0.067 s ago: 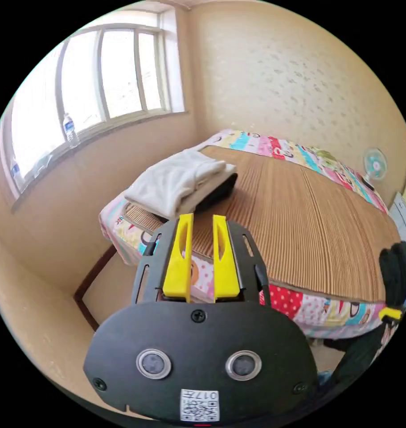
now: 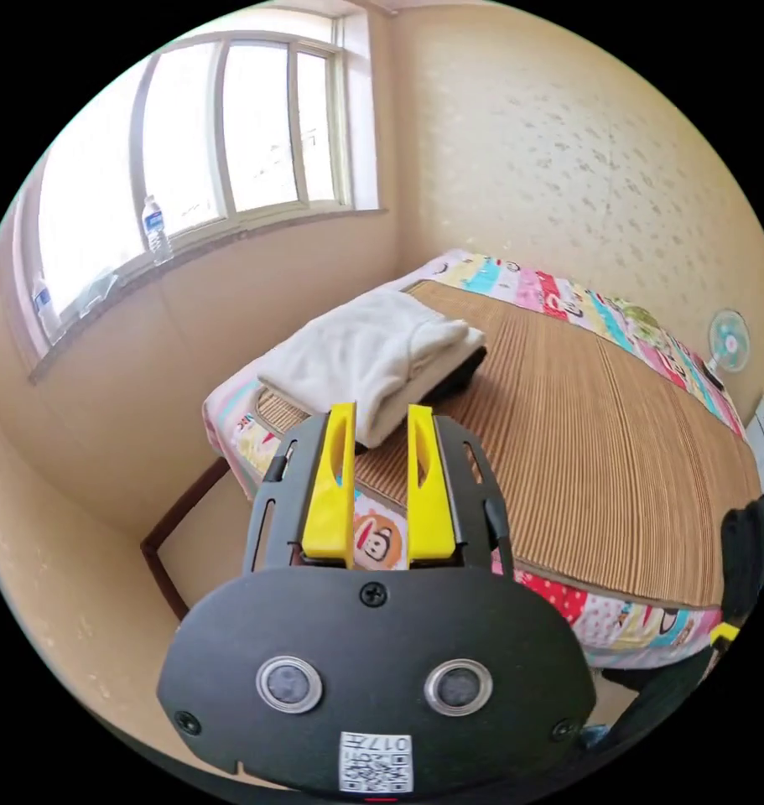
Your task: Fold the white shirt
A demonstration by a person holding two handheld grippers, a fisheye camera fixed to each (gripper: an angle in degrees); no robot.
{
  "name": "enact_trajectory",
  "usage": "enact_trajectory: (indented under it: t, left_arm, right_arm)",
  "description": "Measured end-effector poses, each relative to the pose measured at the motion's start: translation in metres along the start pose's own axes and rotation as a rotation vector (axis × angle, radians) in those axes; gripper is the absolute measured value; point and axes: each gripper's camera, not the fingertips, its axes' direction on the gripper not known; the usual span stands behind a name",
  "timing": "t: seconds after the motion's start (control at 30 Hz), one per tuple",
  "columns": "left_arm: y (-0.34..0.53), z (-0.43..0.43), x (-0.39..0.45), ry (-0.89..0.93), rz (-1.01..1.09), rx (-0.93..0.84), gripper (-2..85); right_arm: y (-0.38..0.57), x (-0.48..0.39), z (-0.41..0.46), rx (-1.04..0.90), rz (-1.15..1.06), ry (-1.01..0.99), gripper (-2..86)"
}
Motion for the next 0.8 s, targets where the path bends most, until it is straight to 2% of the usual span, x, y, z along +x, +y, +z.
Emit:
enact_trajectory:
  t: [0.07, 0.1, 0.13, 0.2, 0.27, 0.33, 0.4, 0.47, 0.57, 0.63, 0.67, 0.73, 0.8]
  left_arm:
    - [-0.022, 0.028, 0.004, 0.084, 0.071, -0.114, 13.1]
    - [-0.030, 0.052, 0.009, 0.113, 0.114, -0.234, 13.0]
    - [-0.032, 0.069, 0.012, 0.078, 0.102, -0.319, 12.0]
    - [-0.030, 0.066, 0.010, 0.047, 0.022, -0.292, 9.5]
    - [-0.033, 0.052, 0.000, 0.119, -0.113, -0.262, 7.5]
    - [-0.043, 0.025, -0.011, 0.297, -0.205, -0.191, 4.3]
    - [-0.056, -0.003, -0.008, 0.458, -0.182, -0.111, 3.3]
    - [-0.073, -0.034, 0.007, 0.577, -0.101, -0.074, 2.7]
    - [-0.088, -0.099, 0.053, 0.765, 0.160, 0.007, 2.2]
    - [-0.079, -0.151, 0.088, 0.977, 0.388, 0.071, 2.2]
    - [-0.074, -0.161, 0.095, 1.038, 0.436, 0.081, 2.3]
    - [-0.045, -0.186, 0.122, 1.284, 0.616, 0.060, 2.6]
    - [-0.015, -0.189, 0.144, 1.392, 0.717, -0.017, 2.6]
  right_arm:
    - [0.008, 0.008, -0.010, -0.001, 0.044, -0.007, 0.5]
    - [0.013, 0.013, -0.016, 0.000, 0.066, 0.021, 0.4]
    - [0.018, 0.015, -0.020, -0.009, 0.082, 0.081, 0.4]
    - [0.023, 0.014, -0.027, -0.023, 0.090, 0.187, 0.4]
    - [0.028, 0.012, -0.034, -0.023, 0.092, 0.242, 0.4]
    - [0.039, 0.013, -0.046, 0.007, 0.091, 0.176, 0.4]
    - [0.048, 0.021, -0.053, 0.028, 0.109, 0.079, 0.4]
    - [0.057, 0.033, -0.059, 0.041, 0.140, 0.012, 0.4]
    - [0.068, 0.046, -0.069, 0.047, 0.162, 0.040, 0.4]
    - [0.076, 0.054, -0.082, 0.080, 0.165, 0.006, 0.5]
    - [0.078, 0.057, -0.085, 0.092, 0.165, -0.010, 0.6]
    - [0.088, 0.066, -0.095, 0.121, 0.169, -0.055, 0.8]
    - [0.099, 0.074, -0.099, 0.117, 0.183, -0.070, 1.0]
